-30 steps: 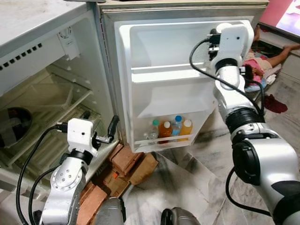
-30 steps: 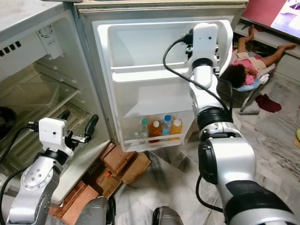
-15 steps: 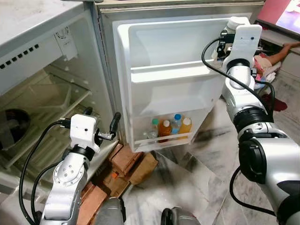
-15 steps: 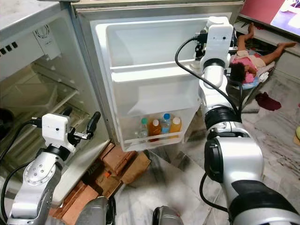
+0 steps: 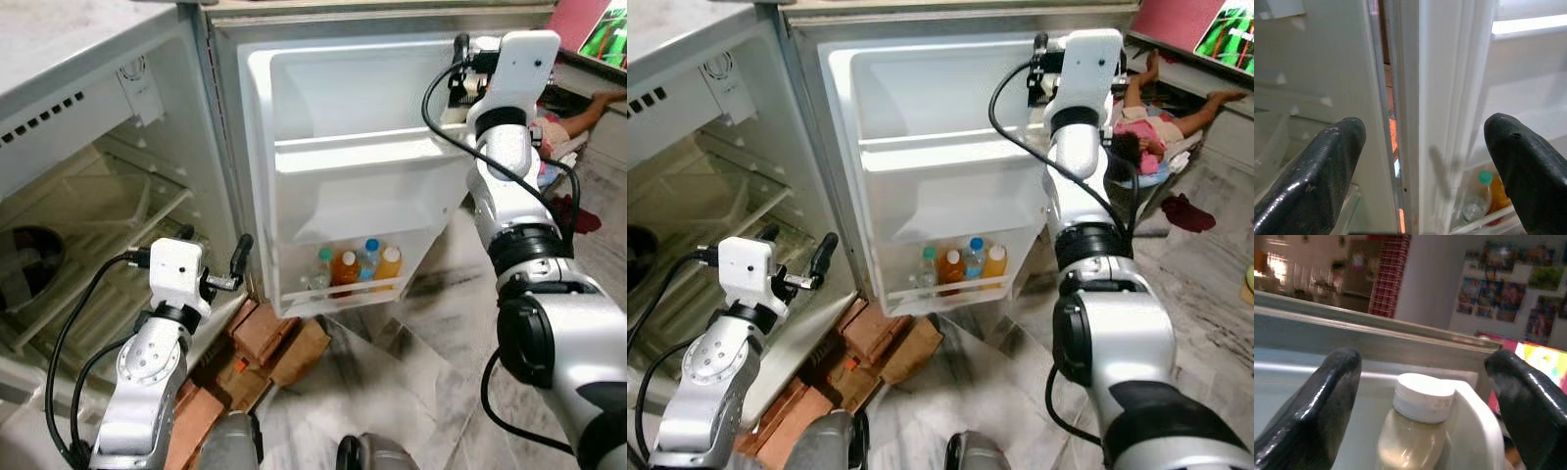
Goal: Restocking fridge
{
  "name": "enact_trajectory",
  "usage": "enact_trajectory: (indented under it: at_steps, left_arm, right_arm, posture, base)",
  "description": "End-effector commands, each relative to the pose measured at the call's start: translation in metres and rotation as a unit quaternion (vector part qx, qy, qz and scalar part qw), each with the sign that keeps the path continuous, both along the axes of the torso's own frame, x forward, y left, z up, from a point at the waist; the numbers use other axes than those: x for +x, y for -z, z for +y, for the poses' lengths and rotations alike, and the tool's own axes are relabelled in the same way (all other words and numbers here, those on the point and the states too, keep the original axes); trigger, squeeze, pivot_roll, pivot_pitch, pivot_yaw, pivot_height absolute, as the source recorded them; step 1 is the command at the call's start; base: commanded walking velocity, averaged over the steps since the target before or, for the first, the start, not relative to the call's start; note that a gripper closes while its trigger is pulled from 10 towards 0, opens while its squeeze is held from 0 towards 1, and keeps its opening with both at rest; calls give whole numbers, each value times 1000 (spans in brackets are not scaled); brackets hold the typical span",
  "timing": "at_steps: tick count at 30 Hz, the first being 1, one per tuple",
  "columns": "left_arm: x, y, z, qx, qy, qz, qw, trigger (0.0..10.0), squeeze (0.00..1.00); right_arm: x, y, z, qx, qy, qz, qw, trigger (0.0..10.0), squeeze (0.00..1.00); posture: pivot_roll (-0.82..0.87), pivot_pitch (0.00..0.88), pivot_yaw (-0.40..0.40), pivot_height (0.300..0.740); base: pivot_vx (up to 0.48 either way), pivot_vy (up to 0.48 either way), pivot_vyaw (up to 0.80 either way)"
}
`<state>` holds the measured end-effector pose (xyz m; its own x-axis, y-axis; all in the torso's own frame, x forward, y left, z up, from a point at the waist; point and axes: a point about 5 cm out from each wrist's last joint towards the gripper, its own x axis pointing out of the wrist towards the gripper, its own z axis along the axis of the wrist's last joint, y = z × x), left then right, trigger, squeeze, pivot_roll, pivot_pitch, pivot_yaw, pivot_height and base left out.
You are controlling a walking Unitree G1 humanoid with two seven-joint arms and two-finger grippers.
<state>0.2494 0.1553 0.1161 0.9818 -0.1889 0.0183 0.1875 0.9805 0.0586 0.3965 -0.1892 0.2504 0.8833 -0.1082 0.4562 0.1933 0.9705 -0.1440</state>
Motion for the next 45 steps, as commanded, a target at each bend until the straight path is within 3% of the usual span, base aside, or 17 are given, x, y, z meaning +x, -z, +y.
enact_trajectory:
  at_steps: [1, 8, 12, 13, 14, 15, 16, 18, 21, 30, 45]
  left_arm:
    - [1, 5, -1, 2, -9, 14, 1000, 10000, 0]
    - [5, 8, -1, 5, -25, 19, 999, 10000, 0]
    - [6, 8, -1, 6, -26, 19, 999, 10000, 0]
    - [6, 9, -1, 6, -27, 19, 999, 10000, 0]
    - [6, 9, -1, 6, -27, 19, 999, 10000, 0]
    - [7, 10, -1, 6, -27, 20, 999, 10000, 0]
    - [7, 10, -3, 6, -26, 19, 999, 10000, 0]
    - [8, 10, -5, 7, -24, 19, 1000, 10000, 0]
    - [8, 11, -6, 8, -25, 19, 999, 10000, 0]
    - [8, 11, -5, 19, -31, 14, 999, 10000, 0]
    - [8, 13, -6, 29, -9, 15, 999, 10000, 0]
  right_arm:
    - [-7, 7, 0, -5, -8, -8, 1000, 10000, 1000]
    - [-37, 42, -1, -12, -16, -2, 1000, 10000, 1000]
    - [-46, 53, 1, -14, -21, 9, 1000, 10000, 1000]
    - [-60, 69, 9, -11, -36, 28, 999, 10000, 929]
    - [-60, 69, 9, -11, -36, 28, 999, 10000, 929]
    - [-74, 83, 17, -4, -52, 44, 998, 10000, 361]
    - [-88, 94, 30, 6, -85, 61, 995, 10000, 0]
    - [-104, 105, 46, 17, -132, 82, 988, 10000, 0]
    - [-114, 114, 52, 36, -156, 111, 981, 10000, 0]
    - [-121, 135, 48, 77, -165, 194, 964, 10000, 0]
    - [-121, 134, 50, 75, -170, 210, 960, 10000, 0]
  posture:
    - [136, 80, -47, 740]
    - [115, 67, -45, 740]
    - [101, 63, -42, 740]
    - [92, 63, -39, 740]
    - [92, 63, -39, 740]
    - [92, 63, -39, 740]
    - [75, 67, -37, 740]
    - [72, 70, -39, 740]
    - [72, 73, -45, 740]
    - [75, 81, -56, 740]
    - [70, 84, -47, 740]
  base:
    - [0, 0, 0]
    - [0, 0, 0]
    - [0, 0, 0]
    - [0, 0, 0]
    - [0, 0, 0]
    - [0, 0, 0]
    - [-247, 0, 0]
    - [-246, 0, 0]
    - [-245, 0, 0]
    - [-27, 0, 0]
    - [0, -383, 0]
